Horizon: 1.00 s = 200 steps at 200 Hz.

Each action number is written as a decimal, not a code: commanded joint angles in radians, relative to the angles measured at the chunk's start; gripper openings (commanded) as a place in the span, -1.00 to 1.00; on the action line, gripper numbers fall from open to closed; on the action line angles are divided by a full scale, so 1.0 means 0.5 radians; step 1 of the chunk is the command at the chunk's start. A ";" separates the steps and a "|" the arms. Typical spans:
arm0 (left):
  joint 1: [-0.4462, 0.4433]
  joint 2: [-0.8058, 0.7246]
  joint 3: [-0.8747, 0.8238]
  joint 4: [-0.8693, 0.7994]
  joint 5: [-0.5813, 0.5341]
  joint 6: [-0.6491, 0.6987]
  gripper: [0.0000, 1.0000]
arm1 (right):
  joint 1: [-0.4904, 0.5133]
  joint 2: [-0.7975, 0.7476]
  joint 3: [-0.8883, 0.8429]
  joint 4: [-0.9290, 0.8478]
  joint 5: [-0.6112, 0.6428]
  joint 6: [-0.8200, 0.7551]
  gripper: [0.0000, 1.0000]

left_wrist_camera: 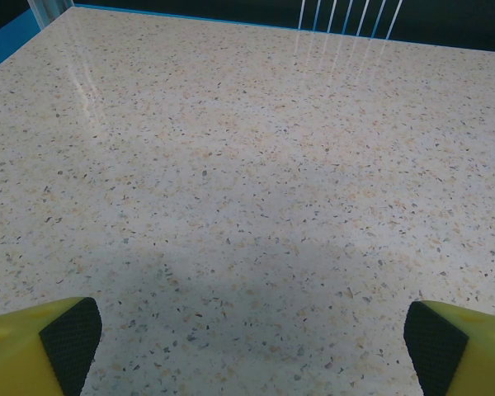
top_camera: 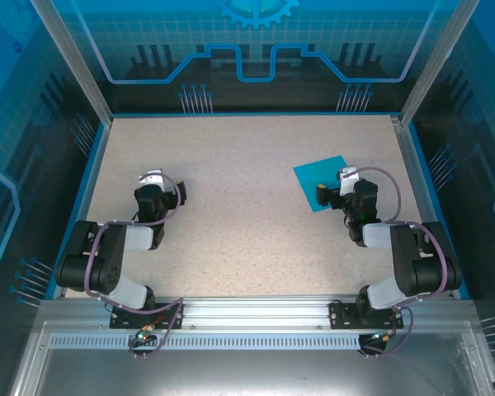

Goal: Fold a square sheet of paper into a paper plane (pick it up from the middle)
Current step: Move the square sheet of paper to the center of the table.

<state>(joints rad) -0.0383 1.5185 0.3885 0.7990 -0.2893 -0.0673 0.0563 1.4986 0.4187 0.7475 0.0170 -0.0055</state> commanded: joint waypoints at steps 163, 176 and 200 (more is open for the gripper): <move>-0.006 -0.077 0.002 0.026 0.220 0.125 0.97 | -0.017 -0.001 0.020 0.008 -0.043 -0.033 0.99; -0.006 -0.172 0.002 -0.061 0.212 0.117 0.97 | 0.036 -0.024 0.010 0.011 0.043 -0.064 0.99; -0.003 -0.345 0.025 -0.284 0.228 0.087 0.97 | 0.064 -0.057 -0.019 0.035 0.094 -0.079 0.99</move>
<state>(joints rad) -0.0383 1.4403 0.3893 0.7448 -0.2146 -0.0345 0.0692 1.4982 0.4187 0.7483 0.0315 -0.0204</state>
